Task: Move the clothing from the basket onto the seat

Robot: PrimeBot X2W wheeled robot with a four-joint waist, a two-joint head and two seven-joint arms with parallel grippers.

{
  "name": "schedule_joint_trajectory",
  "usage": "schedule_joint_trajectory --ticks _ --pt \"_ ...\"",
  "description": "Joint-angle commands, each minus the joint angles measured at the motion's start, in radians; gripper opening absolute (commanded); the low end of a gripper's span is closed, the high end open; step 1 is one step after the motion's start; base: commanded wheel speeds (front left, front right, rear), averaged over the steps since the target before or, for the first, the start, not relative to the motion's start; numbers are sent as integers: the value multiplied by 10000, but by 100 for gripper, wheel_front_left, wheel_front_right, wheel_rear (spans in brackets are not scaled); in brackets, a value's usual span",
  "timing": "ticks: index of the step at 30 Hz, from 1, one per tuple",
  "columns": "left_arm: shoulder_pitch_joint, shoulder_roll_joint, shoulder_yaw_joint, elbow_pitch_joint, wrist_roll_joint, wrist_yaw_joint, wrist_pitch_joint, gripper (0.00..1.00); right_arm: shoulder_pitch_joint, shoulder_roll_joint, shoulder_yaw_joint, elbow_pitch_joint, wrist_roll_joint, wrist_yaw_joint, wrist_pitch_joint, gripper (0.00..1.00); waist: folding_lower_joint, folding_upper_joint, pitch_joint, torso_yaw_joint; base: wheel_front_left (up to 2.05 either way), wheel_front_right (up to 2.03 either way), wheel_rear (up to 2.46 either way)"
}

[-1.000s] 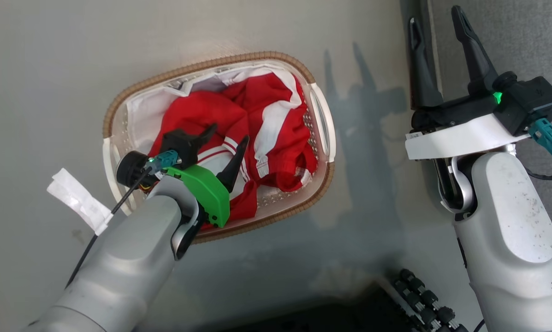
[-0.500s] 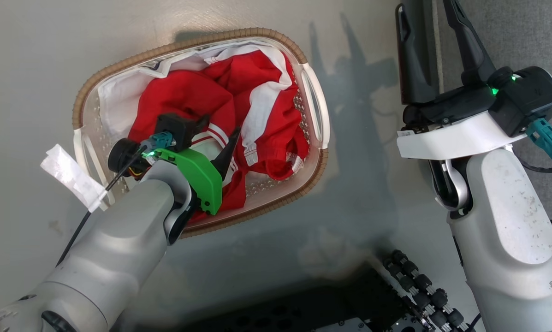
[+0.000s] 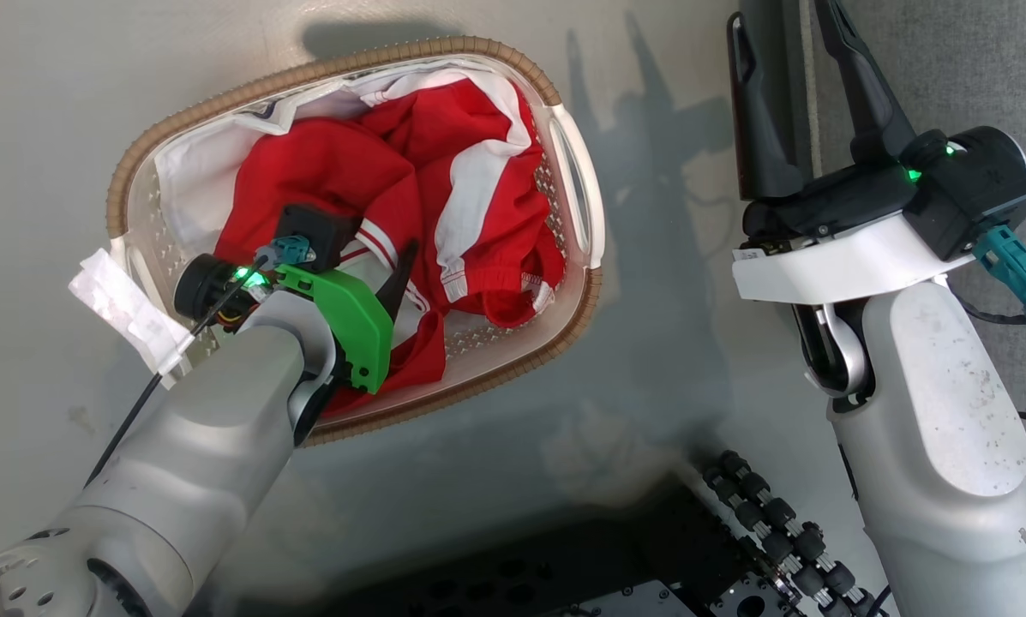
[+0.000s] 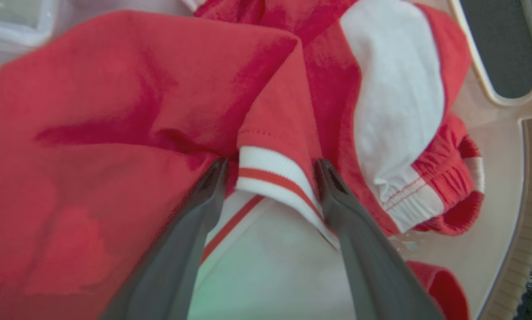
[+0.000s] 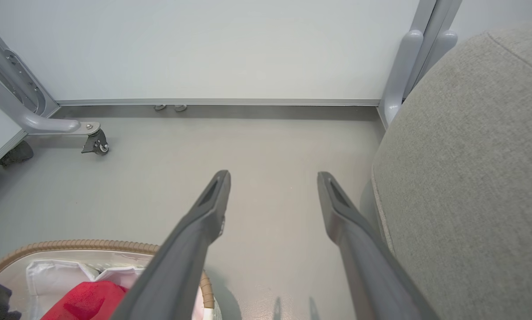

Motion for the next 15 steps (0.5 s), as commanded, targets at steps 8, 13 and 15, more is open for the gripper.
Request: schedule_joint_trajectory --ticks 8,13,15 --pt "-378 -302 -94 1293 448 17 246 100 163 -33 8 -59 41 -7 -48 100 -1 0 31 36 0 0 0" --pt "-536 -579 -100 1906 619 17 104 100 231 -34 -39 -65 60 -7 -48 100 -1 0 81 88 0 0 0" --pt "-526 -623 -104 2009 676 16 90 99 243 -33 -26 -50 71 -7 -48 100 -1 0 93 103 0 0 0"
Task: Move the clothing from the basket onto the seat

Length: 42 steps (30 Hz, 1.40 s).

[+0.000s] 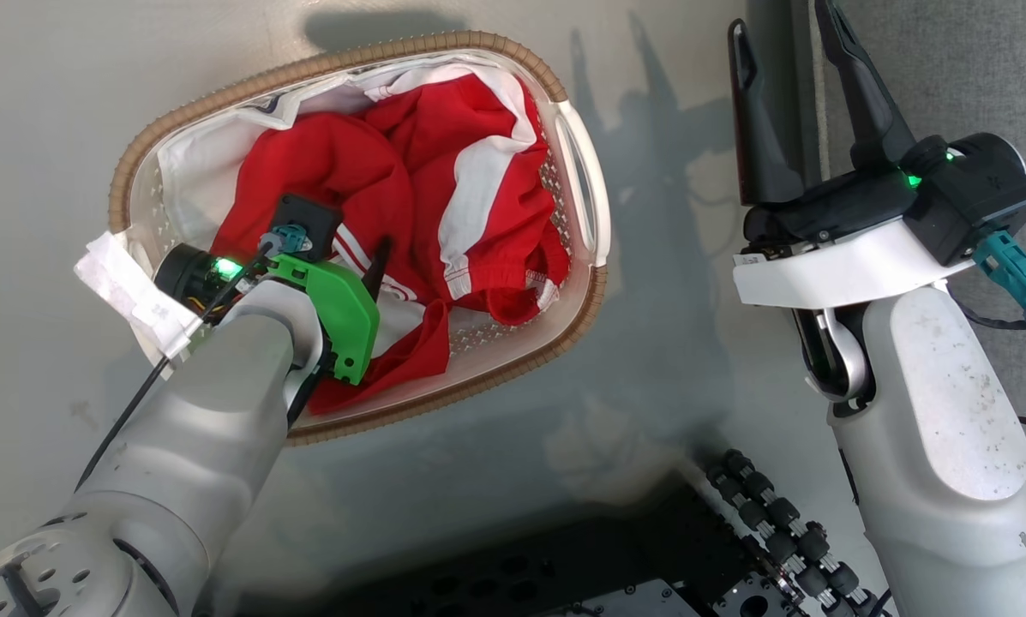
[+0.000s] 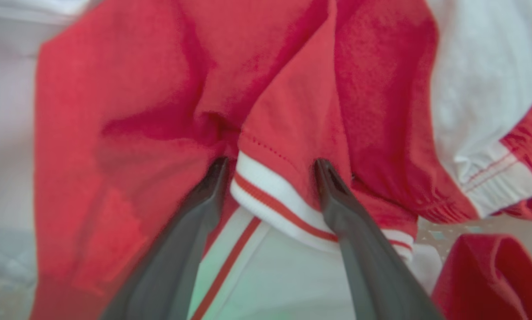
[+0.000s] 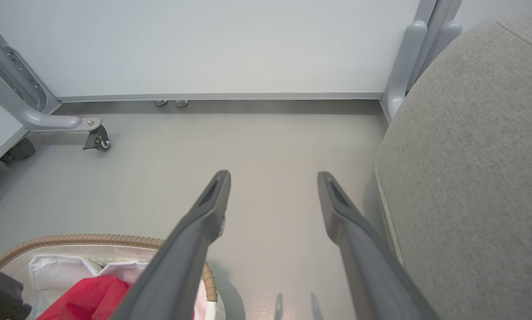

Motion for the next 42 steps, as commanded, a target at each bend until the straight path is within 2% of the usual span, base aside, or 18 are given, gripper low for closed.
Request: schedule_joint_trajectory --ticks 1,3,13,19,23,29,34,42 --pt "-101 28 -2 101 153 18 -32 75 132 -31 -5 -2 55 -7 -48 100 0 -1 4 13 0 0 0" --pt "-97 -9 -3 203 216 19 -14 0 140 -32 1 14 76 -7 -48 100 0 -1 -1 20 0 0 0" --pt "-130 103 32 163 -14 19 -164 0 -67 -31 -46 4 104 -7 -48 100 0 -1 -38 47 0 0 0" --pt "107 219 138 -372 -78 19 -355 0 -201 -32 -8 153 208 -7 -48 100 0 -1 -511 138 0 0 0" --pt "126 431 829 -1338 366 19 -351 0 -178 -34 5 336 223 -7 -48 100 0 -1 -983 274 0 0 0" --pt "962 615 2489 -2818 1576 19 -347 0 -3 -34 -27 664 324 -7 -49 100 0 -1 -1979 519 0 0 0" --pt "2043 523 3905 -3767 2597 18 -345 0 230 -34 -23 1009 390 -7 -48 100 0 -1 -2982 807 0 0 0" --pt "3558 296 5336 -4876 3635 18 -346 0 733 -35 -70 1478 448 -7 -48 100 0 -1 -4435 1203 0 0 0"
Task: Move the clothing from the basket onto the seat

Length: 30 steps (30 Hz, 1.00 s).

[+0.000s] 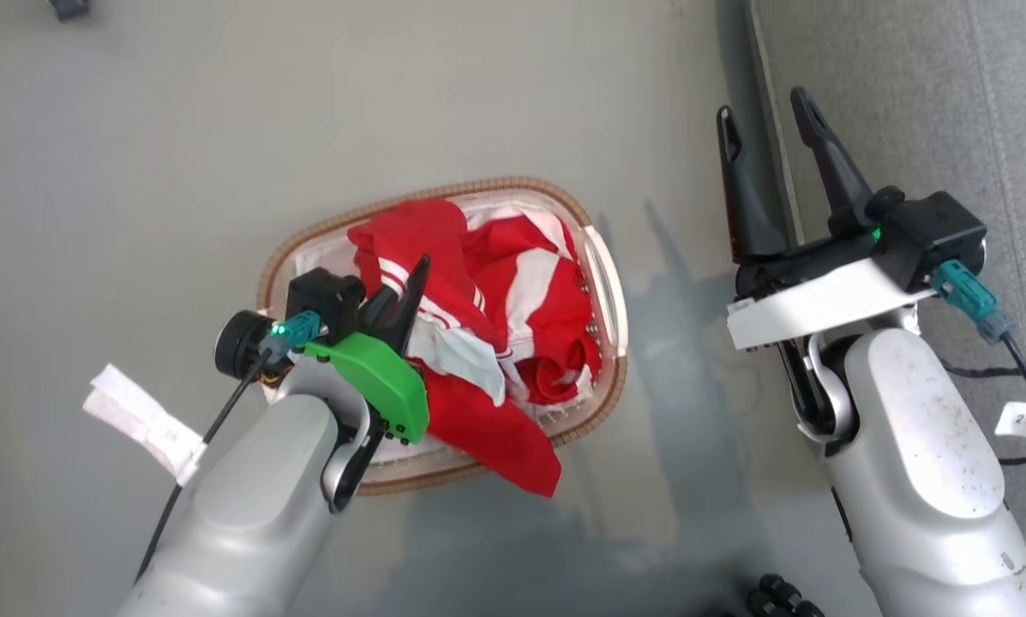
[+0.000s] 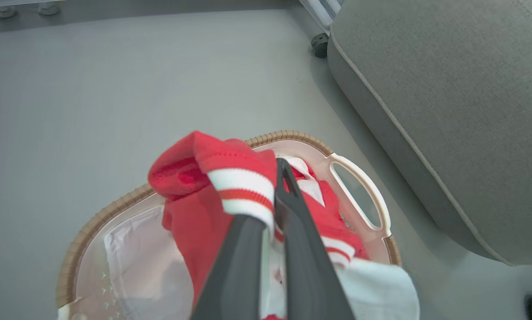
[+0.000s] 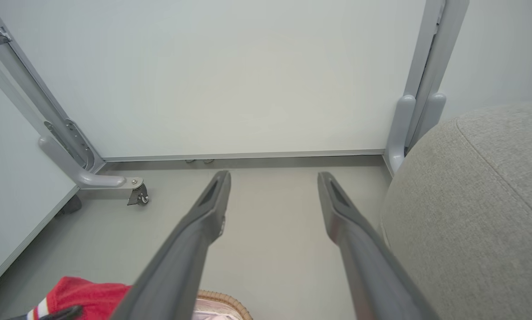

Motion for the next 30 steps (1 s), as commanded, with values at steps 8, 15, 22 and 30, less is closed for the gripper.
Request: schedule_joint_trajectory --ticks 8,15,22,30 --pt "1302 -139 1156 -1286 705 16 -21 0 808 -42 -3 419 179 -7 -48 100 0 0 -2129 707 0 0 0" --pt "2129 -192 1857 -2336 1128 18 -22 0 1426 -41 20 723 315 -7 -48 100 0 0 -3226 867 0 0 0" --pt "2524 -316 2355 -3295 1405 16 -22 0 1960 -41 197 899 222 -7 -49 100 0 0 -4131 869 0 0 0" --pt "2266 -495 2562 -4058 1362 16 -22 0 2580 -41 595 1079 327 -7 -48 100 0 0 -4796 853 0 0 0"
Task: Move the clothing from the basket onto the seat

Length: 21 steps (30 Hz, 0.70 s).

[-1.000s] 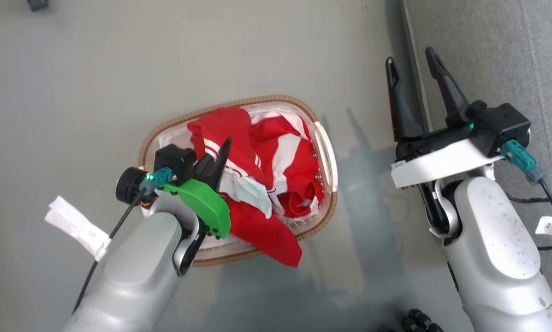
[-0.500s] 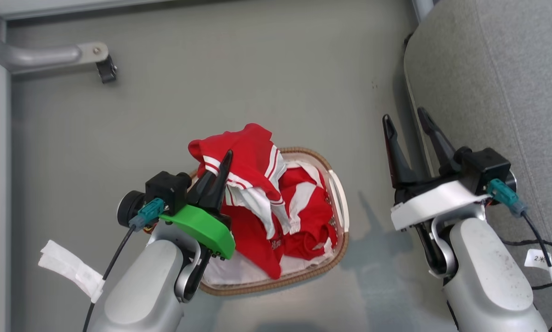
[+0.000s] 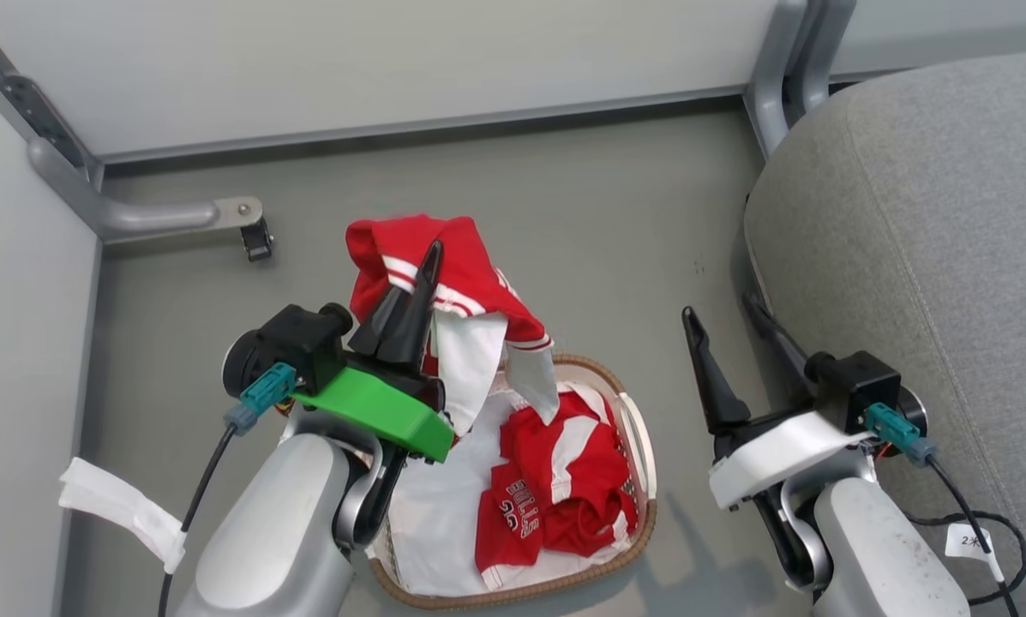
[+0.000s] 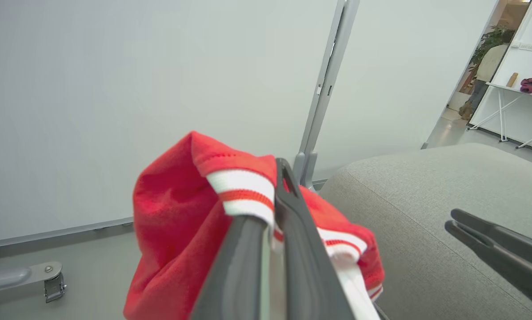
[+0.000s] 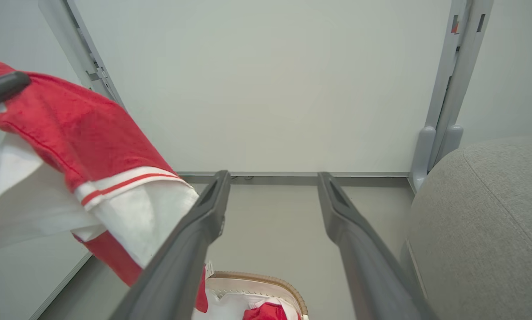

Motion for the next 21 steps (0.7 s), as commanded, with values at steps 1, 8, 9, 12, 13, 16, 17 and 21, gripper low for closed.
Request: schedule_joint_trajectory --ticks 1,8,9,12,13,16,17,21 --pt "-213 -8 -4 -146 1 16 -9 0 192 -41 69 69 64 -7 -48 100 1 -1 -344 23 0 0 0" --pt "-817 -41 -49 -716 -52 18 -9 0 494 -41 288 152 214 -7 -48 100 1 -1 -695 -16 0 0 0" --pt "-872 -39 -65 -776 -61 18 -9 0 546 -39 313 168 245 -7 -48 100 1 -1 -736 -13 0 0 0" --pt "-1074 -59 -91 -941 -118 18 -9 0 642 -41 361 201 293 -7 -48 100 1 -1 -845 -10 0 0 0" --pt "-1127 -66 -71 -984 -107 18 -9 0 684 -41 381 210 317 -7 -48 100 1 -1 -872 -10 0 0 0" --pt "-1190 -109 -57 -1019 -108 18 -9 0 796 -41 450 233 387 -7 -48 100 1 -1 -934 -20 0 0 0" --pt "-1198 -114 -55 -1017 -103 18 -9 0 791 -39 481 227 386 -7 -48 100 1 -1 -939 -24 0 0 0" --pt "-1111 -158 -105 -976 -208 16 -9 0 727 -43 671 89 449 -7 -48 100 1 -1 -954 -46 0 0 0"
